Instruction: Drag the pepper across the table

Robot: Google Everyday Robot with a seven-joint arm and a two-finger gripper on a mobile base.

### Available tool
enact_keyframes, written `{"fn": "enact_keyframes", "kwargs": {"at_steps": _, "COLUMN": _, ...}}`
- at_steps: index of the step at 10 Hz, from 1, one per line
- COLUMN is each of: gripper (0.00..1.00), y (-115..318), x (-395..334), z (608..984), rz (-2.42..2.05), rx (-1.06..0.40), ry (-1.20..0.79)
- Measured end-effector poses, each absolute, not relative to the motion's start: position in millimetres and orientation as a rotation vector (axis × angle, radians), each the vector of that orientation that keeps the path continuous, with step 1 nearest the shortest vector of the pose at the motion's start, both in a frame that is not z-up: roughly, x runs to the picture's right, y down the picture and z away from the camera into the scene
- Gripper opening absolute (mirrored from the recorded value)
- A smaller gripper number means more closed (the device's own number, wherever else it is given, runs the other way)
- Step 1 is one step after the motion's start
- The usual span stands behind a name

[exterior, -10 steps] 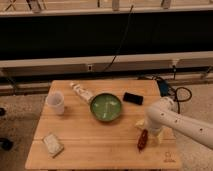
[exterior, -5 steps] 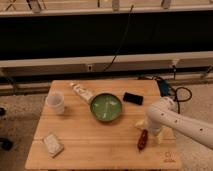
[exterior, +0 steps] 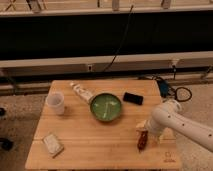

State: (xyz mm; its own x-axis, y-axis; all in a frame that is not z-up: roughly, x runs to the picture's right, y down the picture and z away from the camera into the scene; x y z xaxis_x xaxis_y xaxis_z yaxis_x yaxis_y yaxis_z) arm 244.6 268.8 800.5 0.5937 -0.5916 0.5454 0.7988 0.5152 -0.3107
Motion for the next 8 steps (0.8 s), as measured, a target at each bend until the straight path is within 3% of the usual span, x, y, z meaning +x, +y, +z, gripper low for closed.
{"fn": "enact_keyframes", "kwargs": {"at_steps": 4, "gripper": 0.77, "y": 276.9, "x": 233.6, "z": 802.1, "rz": -0.919, "rx": -0.590, "ry": -0.371}}
{"fn": "enact_keyframes", "kwargs": {"at_steps": 8, "gripper": 0.38, "y": 275.1, "x": 225.9, "z": 796.4, "rz": -0.953, "rx": -0.592, "ry": -0.340}}
